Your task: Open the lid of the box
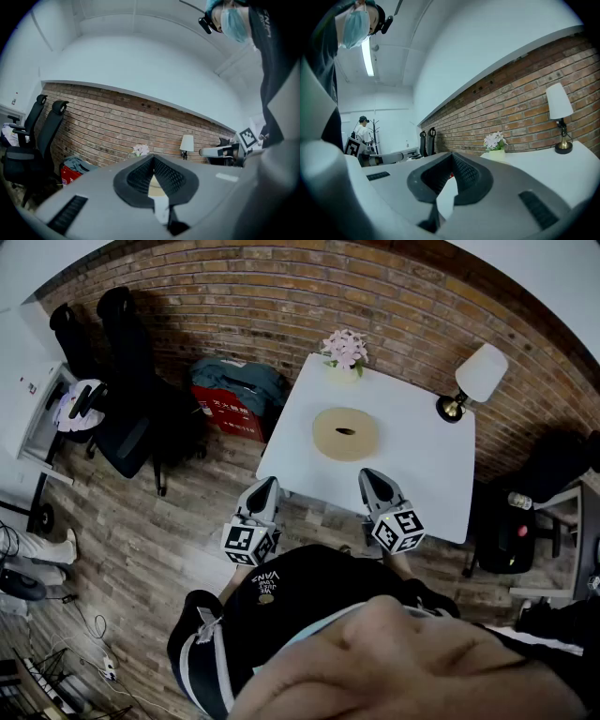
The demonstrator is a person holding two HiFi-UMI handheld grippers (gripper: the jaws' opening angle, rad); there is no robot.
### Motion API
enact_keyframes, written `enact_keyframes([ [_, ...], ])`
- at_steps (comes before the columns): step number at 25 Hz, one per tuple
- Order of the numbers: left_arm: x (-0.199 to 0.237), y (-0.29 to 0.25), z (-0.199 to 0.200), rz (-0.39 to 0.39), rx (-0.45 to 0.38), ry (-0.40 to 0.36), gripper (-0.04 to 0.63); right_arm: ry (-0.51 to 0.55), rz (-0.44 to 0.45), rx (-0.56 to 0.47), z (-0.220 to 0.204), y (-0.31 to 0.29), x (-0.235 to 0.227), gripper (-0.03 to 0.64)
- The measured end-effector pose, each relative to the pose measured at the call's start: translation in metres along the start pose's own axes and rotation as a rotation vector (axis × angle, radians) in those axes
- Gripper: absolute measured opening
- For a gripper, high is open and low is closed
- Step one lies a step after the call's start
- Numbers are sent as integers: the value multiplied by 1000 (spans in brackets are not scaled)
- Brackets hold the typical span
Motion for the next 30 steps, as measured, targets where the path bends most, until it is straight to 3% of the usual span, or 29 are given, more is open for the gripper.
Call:
enact_keyframes([
  [5,13,-2,1,-30,-3,3,9,-16,-5,-39,0,-6,6,3],
  [17,28,-8,-8,-153,70,-22,9,-79,-130,-70,-11,1,14,5],
  [24,0,-53,-4,-149,39,27,9,-89,-109,-42,-7,7,-30,5],
  [30,-31,-85,-8,-89,15,48,9,-54,-37,-10,0,12,-75,5],
])
Point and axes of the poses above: the fingertips, and each gripper's own axes: y backward along the fingers, x to its left, z out of its top, the point moved 7 cm from there along y, backward along the fingers, and after that the axes turned 7 degrees about x, right-handed, at the moved point
